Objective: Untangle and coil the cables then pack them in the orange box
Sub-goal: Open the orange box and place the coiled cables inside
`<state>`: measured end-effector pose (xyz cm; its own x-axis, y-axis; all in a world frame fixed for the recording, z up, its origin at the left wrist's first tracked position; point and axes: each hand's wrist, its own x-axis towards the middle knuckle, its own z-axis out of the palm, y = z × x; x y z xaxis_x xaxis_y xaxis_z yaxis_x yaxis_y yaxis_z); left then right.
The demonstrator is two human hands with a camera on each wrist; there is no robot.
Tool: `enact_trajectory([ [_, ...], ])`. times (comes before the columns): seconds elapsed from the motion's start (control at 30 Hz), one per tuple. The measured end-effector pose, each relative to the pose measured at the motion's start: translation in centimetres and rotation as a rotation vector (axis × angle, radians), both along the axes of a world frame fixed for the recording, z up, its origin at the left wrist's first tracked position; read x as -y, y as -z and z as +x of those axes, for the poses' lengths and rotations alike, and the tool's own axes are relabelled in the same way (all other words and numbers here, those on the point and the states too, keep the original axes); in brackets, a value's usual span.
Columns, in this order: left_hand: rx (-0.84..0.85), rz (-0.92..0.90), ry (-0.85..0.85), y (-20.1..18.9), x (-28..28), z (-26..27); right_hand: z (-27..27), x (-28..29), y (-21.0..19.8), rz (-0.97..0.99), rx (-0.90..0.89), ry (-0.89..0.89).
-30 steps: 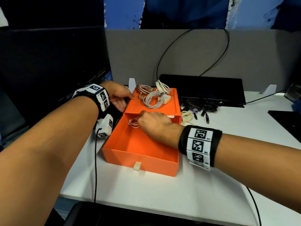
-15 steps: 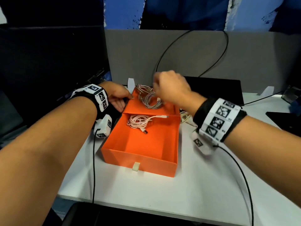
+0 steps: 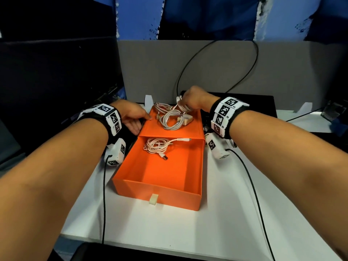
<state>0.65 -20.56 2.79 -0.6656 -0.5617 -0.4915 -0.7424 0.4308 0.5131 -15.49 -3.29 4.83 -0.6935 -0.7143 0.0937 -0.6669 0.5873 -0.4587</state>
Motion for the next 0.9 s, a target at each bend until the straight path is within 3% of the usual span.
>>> enact_trajectory([
  [0.13, -0.009, 0.01, -0.002, 0.1, 0.1, 0.1, -0.3, -1.2, -1.2, -0.348, 0.161, 0.001],
  [0.3, -0.013, 0.015, 0.013, 0.0, -0.1, 0.1, 2.2, -4.5, -5.9, -0.561, 0.061, -0.157],
  [0.37, -0.015, 0.019, 0.014, 0.1, -0.1, 0.0, 4.7, -6.9, -7.9, -0.462, -0.038, -0.303],
  [0.47, -0.011, 0.015, 0.015, 0.2, -0.1, 0.1, 9.4, -10.6, -8.5, -0.063, -0.235, -0.48],
  [0.63, 0.011, 0.005, 0.012, 0.1, -0.2, 0.1, 14.8, -12.2, -1.6, 0.432, -0.46, -0.609],
  [0.73, 0.013, -0.004, 0.01, 0.0, -0.4, 0.0, 15.2, -11.8, 2.2, 0.562, -0.491, -0.579],
  [0.9, 0.03, -0.011, 0.011, 0.0, -0.1, -0.1, 13.8, -10.4, 4.8, 0.555, -0.643, -0.46],
])
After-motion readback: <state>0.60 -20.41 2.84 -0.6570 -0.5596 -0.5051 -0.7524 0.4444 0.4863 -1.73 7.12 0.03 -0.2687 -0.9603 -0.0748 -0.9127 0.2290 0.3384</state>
